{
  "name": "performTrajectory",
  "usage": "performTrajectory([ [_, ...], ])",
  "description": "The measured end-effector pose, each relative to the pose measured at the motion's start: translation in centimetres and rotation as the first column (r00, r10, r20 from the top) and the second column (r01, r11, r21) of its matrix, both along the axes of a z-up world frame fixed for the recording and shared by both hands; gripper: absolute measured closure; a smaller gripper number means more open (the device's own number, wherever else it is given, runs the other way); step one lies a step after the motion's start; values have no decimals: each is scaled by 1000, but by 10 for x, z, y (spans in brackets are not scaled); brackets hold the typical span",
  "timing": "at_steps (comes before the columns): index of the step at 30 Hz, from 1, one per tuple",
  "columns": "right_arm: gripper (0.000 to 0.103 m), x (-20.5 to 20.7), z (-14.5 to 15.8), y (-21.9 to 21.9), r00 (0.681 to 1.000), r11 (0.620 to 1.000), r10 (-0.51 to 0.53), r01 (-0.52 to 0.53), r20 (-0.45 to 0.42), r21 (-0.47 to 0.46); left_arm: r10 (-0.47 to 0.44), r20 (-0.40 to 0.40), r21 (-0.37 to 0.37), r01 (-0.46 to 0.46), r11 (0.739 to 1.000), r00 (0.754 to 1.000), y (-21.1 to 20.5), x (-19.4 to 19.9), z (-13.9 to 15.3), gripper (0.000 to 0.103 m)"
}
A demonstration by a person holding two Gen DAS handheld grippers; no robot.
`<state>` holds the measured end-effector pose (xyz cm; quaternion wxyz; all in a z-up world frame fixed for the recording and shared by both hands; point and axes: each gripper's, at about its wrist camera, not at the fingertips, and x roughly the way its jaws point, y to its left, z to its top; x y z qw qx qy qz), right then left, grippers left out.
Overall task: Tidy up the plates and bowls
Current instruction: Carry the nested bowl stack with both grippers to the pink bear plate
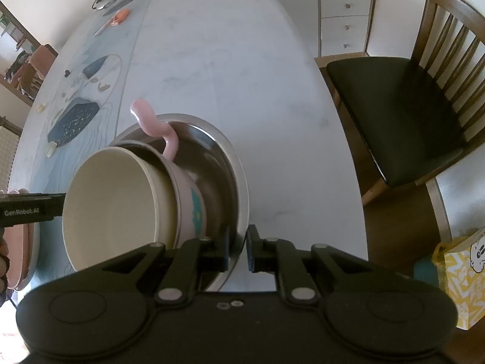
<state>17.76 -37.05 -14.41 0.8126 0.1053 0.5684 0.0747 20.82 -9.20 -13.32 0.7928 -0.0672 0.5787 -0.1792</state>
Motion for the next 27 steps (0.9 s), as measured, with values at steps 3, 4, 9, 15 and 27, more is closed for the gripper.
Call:
performTrajectory([
  [3, 91, 0, 0, 0, 1000, 1000, -1, 1, -1, 0, -8, 1, 3, 8, 1000, 1000, -3, 0, -1, 94],
  [4, 91, 0, -1, 0, 1000, 1000, -2, 2, -2, -1, -7, 3, 5, 7, 1000, 1000, -4, -1, -1, 94],
  [9, 91, 3, -1, 1, 1000, 1000, -8, 8, -15, -4, 7, 6, 25, -7, 1000, 1000, -6, -5, 1, 95],
  [15, 92, 5, 1, 10, 1000, 1000, 8, -8, -28, -21, 33, 0, 49, -33, 998, 999, -1, -10, 3, 95],
  [27, 92, 12, 18, 55, 994, 993, 104, -106, -37, -57, 143, 1, 65, -142, 988, 990, 41, -23, 21, 95],
])
